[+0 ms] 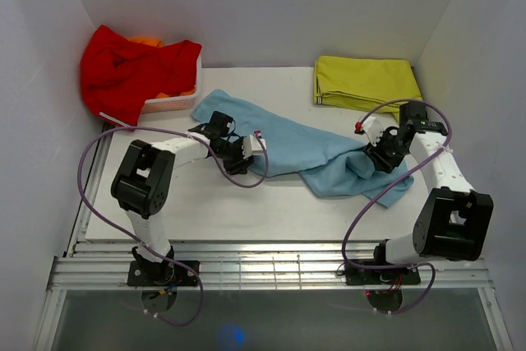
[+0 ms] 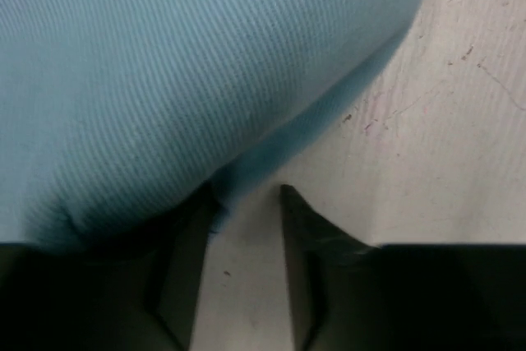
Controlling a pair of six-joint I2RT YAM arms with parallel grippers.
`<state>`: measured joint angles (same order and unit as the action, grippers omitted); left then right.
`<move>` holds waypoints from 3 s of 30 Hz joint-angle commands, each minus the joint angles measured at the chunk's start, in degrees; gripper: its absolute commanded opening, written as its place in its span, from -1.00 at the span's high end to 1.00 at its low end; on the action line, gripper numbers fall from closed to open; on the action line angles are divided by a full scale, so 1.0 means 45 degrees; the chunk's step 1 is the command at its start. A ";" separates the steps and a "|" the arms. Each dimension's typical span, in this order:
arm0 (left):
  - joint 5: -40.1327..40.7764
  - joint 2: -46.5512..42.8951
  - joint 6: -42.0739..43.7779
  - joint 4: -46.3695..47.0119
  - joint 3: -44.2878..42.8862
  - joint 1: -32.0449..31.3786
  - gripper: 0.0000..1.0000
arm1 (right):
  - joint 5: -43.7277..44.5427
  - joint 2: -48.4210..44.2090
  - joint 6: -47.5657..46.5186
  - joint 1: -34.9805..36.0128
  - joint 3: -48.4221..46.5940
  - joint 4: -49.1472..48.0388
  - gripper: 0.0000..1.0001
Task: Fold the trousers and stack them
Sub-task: Flatten the trousers out
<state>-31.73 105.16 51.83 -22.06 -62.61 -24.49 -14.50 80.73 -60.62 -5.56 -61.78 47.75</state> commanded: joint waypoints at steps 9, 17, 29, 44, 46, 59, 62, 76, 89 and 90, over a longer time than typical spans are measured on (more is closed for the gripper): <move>0.0685 -0.2949 0.0107 -0.2398 0.0671 0.0031 1.00 | -0.0761 -0.0224 -0.0533 -0.0229 -0.0783 0.0483 0.11; 0.0486 -0.7431 -0.1966 -0.5524 -0.0499 0.1045 1.00 | -0.0976 -0.0439 -0.0552 -0.0248 -0.0939 0.0503 -0.01; 0.1716 -0.7317 -0.4877 -0.5722 -0.3331 0.6105 1.00 | -0.1151 -0.1651 -0.1294 -0.0424 -0.0861 0.0483 -0.24; 0.2538 -0.4933 -0.5757 -0.6483 -0.5658 0.7473 1.00 | -0.2907 -0.2044 -0.0854 -0.0249 0.1504 0.0053 -0.31; 0.2655 -0.4932 -0.5621 -0.6445 -0.5541 0.7454 1.00 | -0.4331 -0.1091 -0.0126 -0.0190 0.0665 0.0714 -0.34; 0.2812 -0.5772 -0.5230 -0.5937 -0.4485 0.7474 1.00 | -0.7889 0.1981 0.5950 0.0357 -0.0020 -0.1743 0.30; 0.2851 -0.5908 -0.5171 -0.5898 -0.4349 0.7474 1.00 | -0.7813 0.2411 0.6069 0.0357 -0.0665 -0.1295 0.68; 0.3300 -0.6300 -0.4644 -0.5527 -0.5089 0.8936 1.00 | -0.1414 0.3309 0.4236 -0.2182 -0.4241 -0.1509 0.84; 0.4589 -0.7509 -0.4448 -0.4102 -0.5560 0.9856 1.00 | 0.1894 0.3508 0.1052 -0.2670 -0.0982 -0.2798 0.84; 0.4589 -0.7588 -0.4448 -0.4004 -0.5560 0.9876 1.00 | 0.2011 0.3351 0.0721 -0.2709 -0.0630 -0.2856 0.84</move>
<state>-14.76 75.59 31.03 -46.61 -85.25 18.41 -11.44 98.08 -50.52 -16.67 -68.23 36.84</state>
